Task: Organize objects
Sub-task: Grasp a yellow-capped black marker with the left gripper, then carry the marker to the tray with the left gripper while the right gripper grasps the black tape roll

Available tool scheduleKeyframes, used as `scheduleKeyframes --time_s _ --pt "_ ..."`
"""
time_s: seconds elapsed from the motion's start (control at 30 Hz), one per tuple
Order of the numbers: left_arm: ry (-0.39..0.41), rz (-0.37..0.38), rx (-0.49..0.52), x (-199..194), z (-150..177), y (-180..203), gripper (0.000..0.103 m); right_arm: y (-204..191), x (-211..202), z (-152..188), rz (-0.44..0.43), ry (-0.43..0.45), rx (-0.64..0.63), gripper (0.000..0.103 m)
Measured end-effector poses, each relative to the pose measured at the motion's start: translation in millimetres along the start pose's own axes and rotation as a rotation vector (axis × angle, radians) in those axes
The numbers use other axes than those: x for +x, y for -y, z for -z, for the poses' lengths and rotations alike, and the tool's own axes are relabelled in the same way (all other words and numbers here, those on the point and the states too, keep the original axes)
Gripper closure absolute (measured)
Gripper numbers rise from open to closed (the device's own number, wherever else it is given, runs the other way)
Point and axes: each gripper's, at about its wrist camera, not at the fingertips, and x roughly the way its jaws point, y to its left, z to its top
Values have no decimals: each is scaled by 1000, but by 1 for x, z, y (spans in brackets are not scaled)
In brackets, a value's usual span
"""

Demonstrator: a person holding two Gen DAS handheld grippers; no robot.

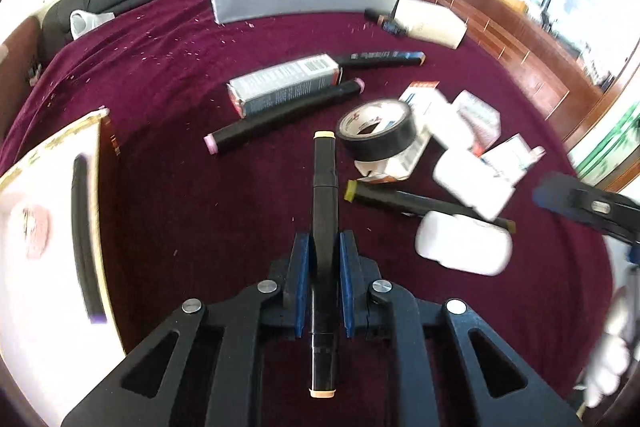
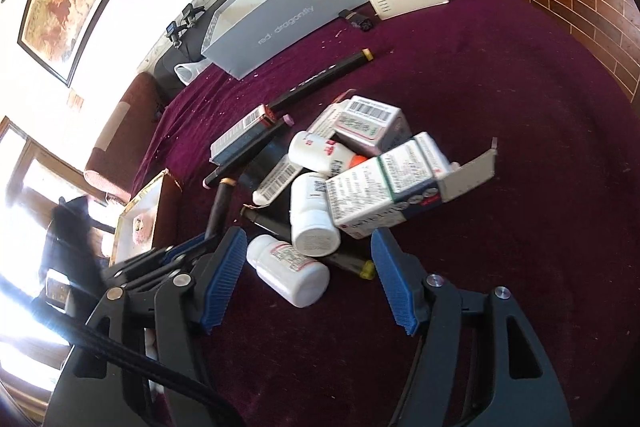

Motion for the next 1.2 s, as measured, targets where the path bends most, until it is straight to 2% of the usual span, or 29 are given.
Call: scheduleKeyframes --time_s 0.17,0.37,0.57,0.7,0.73,0.8,0.87,0.97,1.2 --pt "84 88 -52 -45 16 -9 92 -22 13 -14 -9 -7 -20 39" --pt "130 164 -114 -81 32 -29 91 -52 48 -40 22 -52 -63 39" --pt "160 154 -146 -95 46 -54 91 -72 92 -58 170 -93 -135 40" --pt "170 152 -174 -98 54 -71 91 -81 113 -60 272 -123 -189 60" --pt "171 152 -180 -98 55 -74 91 -84 117 -59 303 -127 -213 62" --pt "174 153 -195 -98 58 -82 91 -89 126 -57 366 -136 -255 79" --pt "178 156 -208 -99 60 -89 91 -91 128 -56 406 -135 -276 86" --pt "184 158 -228 -100 65 -99 91 -91 124 -54 422 -122 -277 92" --pt "204 144 -266 -112 77 -118 91 -101 98 -50 402 -63 -266 94"
